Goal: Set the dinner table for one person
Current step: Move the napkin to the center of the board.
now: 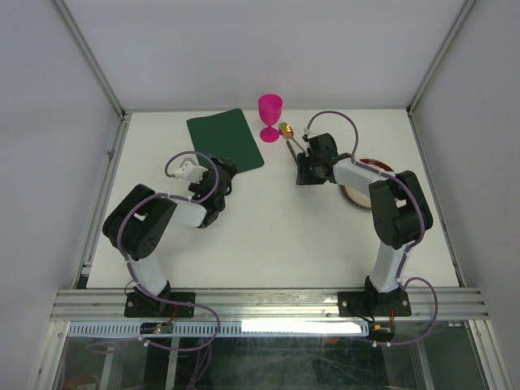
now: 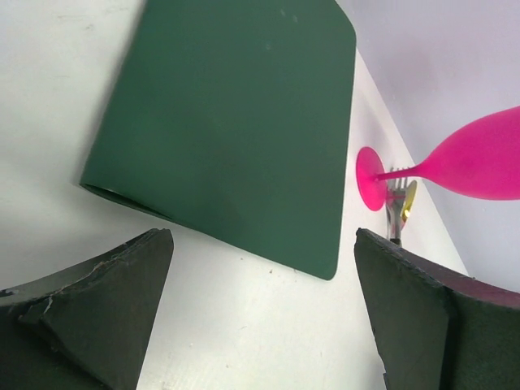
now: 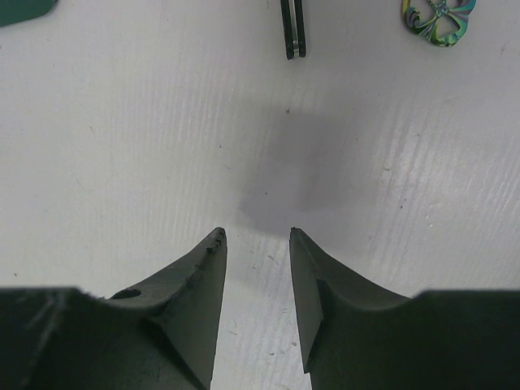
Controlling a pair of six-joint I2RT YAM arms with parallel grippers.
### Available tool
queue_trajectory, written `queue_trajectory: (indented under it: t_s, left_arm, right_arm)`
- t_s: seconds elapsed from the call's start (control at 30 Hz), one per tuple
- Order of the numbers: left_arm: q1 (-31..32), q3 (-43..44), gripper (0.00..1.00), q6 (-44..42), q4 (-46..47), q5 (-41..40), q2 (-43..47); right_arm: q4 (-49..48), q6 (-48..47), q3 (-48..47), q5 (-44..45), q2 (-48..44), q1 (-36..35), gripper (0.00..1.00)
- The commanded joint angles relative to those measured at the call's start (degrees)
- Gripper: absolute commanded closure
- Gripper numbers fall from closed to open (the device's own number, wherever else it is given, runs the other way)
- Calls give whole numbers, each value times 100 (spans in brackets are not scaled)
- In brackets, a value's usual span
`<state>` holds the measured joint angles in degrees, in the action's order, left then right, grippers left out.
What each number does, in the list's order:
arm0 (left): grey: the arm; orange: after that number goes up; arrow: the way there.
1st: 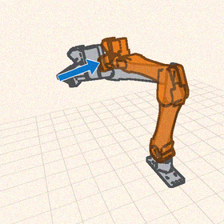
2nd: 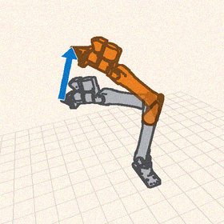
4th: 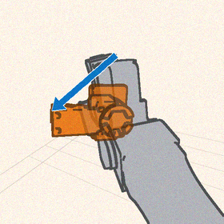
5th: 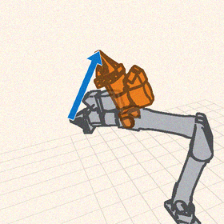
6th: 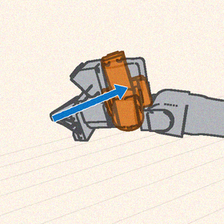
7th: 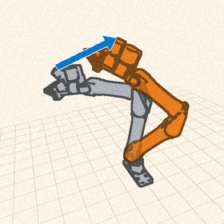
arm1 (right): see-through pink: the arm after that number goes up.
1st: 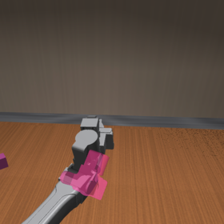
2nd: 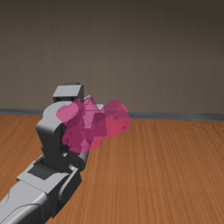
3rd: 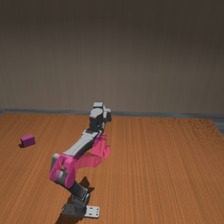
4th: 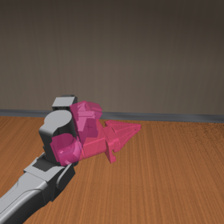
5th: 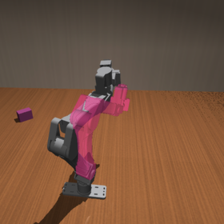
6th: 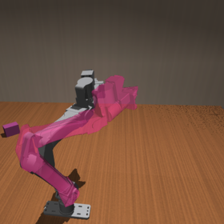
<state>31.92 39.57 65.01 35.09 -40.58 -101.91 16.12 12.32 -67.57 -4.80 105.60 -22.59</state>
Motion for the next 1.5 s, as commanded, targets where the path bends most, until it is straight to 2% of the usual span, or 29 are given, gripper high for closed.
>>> queue_trajectory:
  t_s: [0.0,0.47,0.67,0.87,1.47]
  left_arm:
    - [42,101,1,-42,-87,-337,128]
    - [42,543,1,-125,-403,-434,-112]
    - [66,588,1,-40,-934,-542,-31]
    - [67,627,1,452,-1082,-463,-207]
    - [62,1192,1,371,-769,-518,-724]
  right_arm:
    - [-250,-58,16,-65,-111,26,60]
    - [-288,-71,28,-109,-31,97,60]
    - [-294,-76,2,-134,-16,114,60]
    - [-291,-80,-2,-153,-5,113,60]
    - [-323,-81,59,-179,-14,210,60]
